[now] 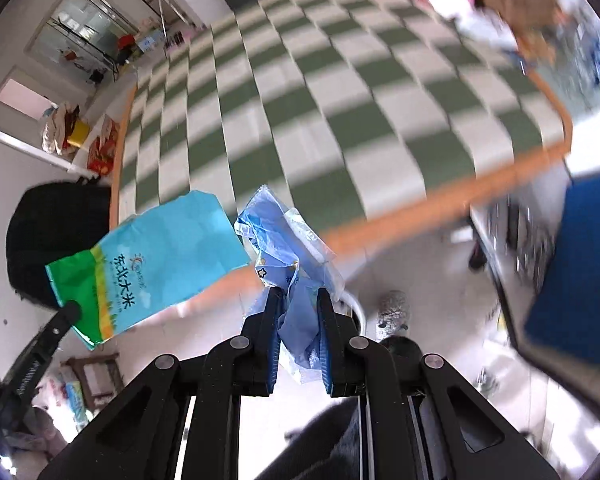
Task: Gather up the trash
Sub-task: 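Carry the rice bag and blue packet down toward the trash bin, then open both tools over the bin, dropping the rice bag and blue packet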
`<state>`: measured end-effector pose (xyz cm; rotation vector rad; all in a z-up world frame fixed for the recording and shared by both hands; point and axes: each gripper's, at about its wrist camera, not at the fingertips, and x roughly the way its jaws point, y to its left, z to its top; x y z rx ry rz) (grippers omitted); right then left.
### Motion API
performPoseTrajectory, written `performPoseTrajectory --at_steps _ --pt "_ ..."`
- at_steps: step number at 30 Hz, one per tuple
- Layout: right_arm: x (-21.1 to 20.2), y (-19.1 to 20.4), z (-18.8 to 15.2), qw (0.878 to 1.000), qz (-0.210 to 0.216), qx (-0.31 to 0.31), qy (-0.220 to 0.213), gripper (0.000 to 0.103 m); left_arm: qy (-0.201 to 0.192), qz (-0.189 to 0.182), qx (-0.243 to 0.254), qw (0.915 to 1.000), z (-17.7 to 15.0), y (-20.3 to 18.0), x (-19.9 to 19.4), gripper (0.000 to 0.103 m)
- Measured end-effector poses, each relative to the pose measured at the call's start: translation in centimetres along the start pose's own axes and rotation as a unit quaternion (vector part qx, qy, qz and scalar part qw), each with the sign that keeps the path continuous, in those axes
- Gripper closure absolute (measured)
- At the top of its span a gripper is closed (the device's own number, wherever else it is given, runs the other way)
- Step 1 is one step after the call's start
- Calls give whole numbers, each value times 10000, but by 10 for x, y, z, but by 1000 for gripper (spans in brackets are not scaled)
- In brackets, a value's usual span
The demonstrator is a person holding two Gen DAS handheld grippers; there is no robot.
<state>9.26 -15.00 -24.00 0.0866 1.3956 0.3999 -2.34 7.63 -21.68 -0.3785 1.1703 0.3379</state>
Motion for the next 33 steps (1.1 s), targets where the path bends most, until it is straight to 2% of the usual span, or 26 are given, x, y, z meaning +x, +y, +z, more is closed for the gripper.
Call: performPoseTrajectory --at_steps 5,8,14,18,21,23,24,25,27,29,30,31,32,33 --pt "49 -31 -69 9969 -87 110 776 86 815 72 -376 9959 -66 16 58 94" --pt "95 -46 -93 9933 -140 70 1147 86 1216 95 -543 9910 -95 17 118 93" --pt "225 -75 -118 9870 -239 -33 1589 86 1783 49 -897 9799 -128 17 268 93" --pt "316 -94 -120 9838 -241 -54 1776 86 2143 -29 -1049 9711 -145 19 365 90" --pt "382 -105 -122 9814 -186 -119 1908 86 2384 -132 -917 9667 -158 16 416 89" --pt "419 -109 -126 9795 -168 -218 1996 86 2518 -100 -881 9637 -163 17 435 87" --pt "440 -112 -128 9781 -155 -244 2063 84 2579 -98 -889 9620 -168 17 444 72" --pt "453 -112 -129 9765 -137 -252 2135 84 2620 -113 -908 9607 -172 19 450 43" --pt "481 -117 -131 9735 -110 -260 2269 82 2586 -94 -990 9609 -177 24 455 9" --pt "500 -117 -134 9708 -47 -349 2373 69 2601 -104 -1052 9598 -182 30 453 8" --pt "504 -117 -135 9705 -18 -369 2383 55 2625 -82 -1085 9588 -184 32 452 8" --pt "507 -118 -136 9699 47 -367 2406 47 2613 -40 -1086 9591 -185 35 449 6" --pt "507 -117 -137 9691 78 -367 2437 43 2581 68 -1071 9601 -185 37 444 4" --pt "507 -117 -138 9687 57 -380 2451 30 2512 155 -1057 9620 -185 38 435 3"
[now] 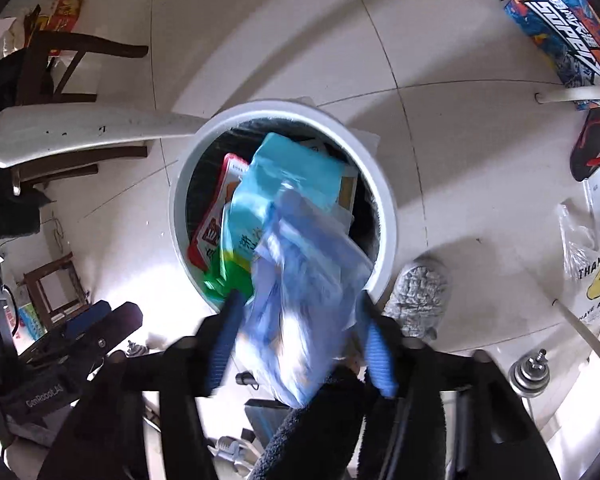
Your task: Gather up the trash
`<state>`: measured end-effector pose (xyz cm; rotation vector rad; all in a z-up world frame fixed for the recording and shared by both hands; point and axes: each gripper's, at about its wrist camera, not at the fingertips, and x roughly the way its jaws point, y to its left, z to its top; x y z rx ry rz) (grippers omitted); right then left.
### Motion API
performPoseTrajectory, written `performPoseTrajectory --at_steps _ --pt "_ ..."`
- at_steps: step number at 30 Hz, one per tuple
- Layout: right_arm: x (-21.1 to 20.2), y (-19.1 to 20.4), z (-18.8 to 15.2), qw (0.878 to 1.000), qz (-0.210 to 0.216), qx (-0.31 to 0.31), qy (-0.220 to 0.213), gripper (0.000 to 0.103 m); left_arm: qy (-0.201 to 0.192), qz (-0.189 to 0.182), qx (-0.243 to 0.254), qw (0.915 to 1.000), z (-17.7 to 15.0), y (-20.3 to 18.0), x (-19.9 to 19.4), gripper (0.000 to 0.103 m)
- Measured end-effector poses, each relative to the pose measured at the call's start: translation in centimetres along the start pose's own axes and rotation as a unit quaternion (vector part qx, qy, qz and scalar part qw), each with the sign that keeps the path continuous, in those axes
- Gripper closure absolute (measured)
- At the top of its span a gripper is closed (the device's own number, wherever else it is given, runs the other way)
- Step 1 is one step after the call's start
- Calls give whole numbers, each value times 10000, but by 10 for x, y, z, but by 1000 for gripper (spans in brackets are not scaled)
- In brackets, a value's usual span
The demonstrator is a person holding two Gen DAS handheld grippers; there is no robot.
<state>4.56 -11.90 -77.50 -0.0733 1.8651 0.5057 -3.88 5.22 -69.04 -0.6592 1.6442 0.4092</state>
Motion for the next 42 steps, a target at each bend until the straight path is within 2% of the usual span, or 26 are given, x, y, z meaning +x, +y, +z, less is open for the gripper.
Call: performPoseTrajectory --at_steps 1,3,7,11,15,23,29,36,42 --pt "-2 1 -2 10000 -19 -11 -22 14 -82 37 -14 10000 0 3 -4 3" --pt "-8 5 -6 9999 -50 -59 -76 2 -332 167 -51 9993 -7 6 -24 3" --pt "-41 26 -20 9968 -591 -416 -351 1 -582 335 -76 9977 -19 10 -62 3" --pt "-92 50 -43 9900 -992 -794 -621 1 -767 347 10 9965 -41 3 -120 3" --pt "-160 73 -73 9856 -1100 -991 -811 1 -954 237 68 9951 -67 -6 -193 3" --pt "-329 118 -148 9816 -965 -1219 -1110 1 -1264 141 299 9914 -116 -27 -330 3" --pt "-440 141 -203 9791 -754 -1340 -1334 1 -1465 -274 390 9881 -153 -43 -415 3" --pt "-542 156 -258 9744 -405 -1471 -1649 1 -1955 -720 583 9763 -187 -55 -501 3" --pt "-591 166 -292 9717 -59 -1574 -1761 1 -2067 -1216 556 9692 -204 -50 -541 3"
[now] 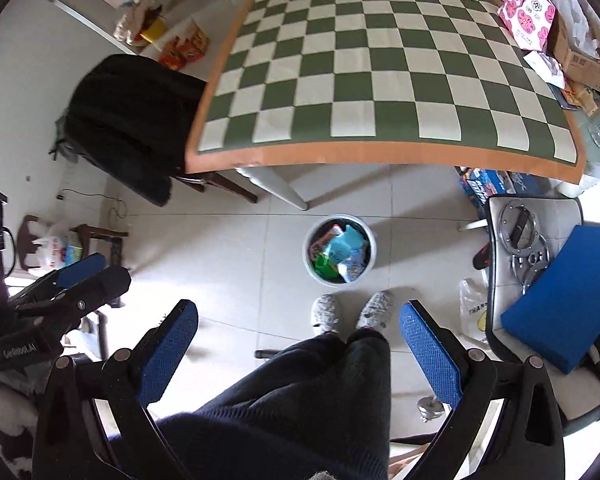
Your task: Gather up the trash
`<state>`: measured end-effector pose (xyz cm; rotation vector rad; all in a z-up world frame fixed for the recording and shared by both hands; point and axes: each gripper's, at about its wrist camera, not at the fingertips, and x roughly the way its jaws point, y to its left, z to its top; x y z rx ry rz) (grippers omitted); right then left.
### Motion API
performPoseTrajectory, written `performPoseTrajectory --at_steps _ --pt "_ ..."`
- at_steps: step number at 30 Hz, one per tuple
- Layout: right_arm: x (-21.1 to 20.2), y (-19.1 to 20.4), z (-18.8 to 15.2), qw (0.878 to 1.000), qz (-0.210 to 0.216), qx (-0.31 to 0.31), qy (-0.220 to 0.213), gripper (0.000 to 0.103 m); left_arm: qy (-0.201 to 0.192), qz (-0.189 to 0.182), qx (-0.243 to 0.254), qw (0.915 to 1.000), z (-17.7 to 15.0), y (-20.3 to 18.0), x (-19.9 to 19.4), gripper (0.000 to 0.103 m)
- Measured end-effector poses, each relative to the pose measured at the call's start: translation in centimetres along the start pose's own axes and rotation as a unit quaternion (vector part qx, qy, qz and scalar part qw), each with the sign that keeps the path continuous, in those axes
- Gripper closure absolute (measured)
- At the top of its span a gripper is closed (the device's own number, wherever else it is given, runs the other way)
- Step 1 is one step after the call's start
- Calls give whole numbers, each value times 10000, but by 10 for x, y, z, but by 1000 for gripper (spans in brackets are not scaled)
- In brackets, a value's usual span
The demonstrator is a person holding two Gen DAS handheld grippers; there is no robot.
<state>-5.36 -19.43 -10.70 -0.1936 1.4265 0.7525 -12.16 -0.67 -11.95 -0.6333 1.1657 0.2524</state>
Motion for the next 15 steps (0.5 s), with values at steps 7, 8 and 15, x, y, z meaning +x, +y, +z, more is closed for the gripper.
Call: performPoseTrajectory --at_steps 7,8,15 --pt "-34 14 -11 9994 338 -45 -86 1 -119 -251 8 9996 -4 -8 -33 3" --pt "-34 14 -12 9993 374 -41 -77 1 -128 -281 18 9995 -5 -9 -36 3" --pt "-45 18 -19 9982 597 -45 -10 0 -146 -435 57 9989 -11 -14 -45 1"
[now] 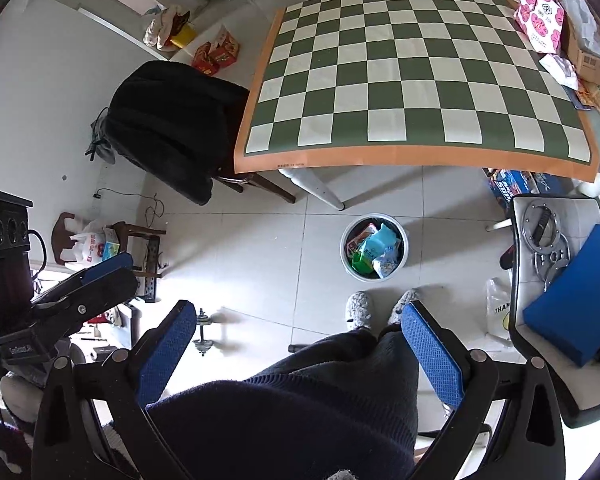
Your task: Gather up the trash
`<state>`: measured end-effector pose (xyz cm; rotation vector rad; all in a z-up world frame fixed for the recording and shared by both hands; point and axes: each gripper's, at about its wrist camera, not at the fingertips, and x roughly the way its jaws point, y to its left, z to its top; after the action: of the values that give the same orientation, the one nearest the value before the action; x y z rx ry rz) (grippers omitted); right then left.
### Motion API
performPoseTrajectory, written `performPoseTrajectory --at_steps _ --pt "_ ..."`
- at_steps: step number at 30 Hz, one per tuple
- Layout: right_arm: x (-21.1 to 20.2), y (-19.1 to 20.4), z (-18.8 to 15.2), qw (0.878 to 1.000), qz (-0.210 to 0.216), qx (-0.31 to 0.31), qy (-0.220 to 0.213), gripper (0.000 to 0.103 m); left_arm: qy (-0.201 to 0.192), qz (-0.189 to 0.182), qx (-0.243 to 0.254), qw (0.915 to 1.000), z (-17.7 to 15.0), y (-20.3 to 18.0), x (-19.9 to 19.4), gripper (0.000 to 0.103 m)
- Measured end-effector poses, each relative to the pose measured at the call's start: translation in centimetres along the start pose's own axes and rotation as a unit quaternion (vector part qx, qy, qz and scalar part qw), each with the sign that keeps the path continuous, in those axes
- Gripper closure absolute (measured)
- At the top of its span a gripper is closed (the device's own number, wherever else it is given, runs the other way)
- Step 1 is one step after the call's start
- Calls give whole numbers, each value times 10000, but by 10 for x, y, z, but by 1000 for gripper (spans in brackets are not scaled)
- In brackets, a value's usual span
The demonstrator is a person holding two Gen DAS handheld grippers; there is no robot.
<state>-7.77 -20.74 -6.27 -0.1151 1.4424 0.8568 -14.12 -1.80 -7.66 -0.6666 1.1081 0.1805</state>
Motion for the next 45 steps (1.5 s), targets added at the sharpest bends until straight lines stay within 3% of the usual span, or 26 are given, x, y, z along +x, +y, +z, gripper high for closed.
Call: performPoseTrajectory --at_steps 15,45 --pt "-5 -1 -2 10000 -10 14 -21 0 -123 -126 -193 9997 -3 4 -9 0" --pt "-5 6 7 9999 27 -66 70 0 -49 -173 -110 9998 -11 5 -8 0"
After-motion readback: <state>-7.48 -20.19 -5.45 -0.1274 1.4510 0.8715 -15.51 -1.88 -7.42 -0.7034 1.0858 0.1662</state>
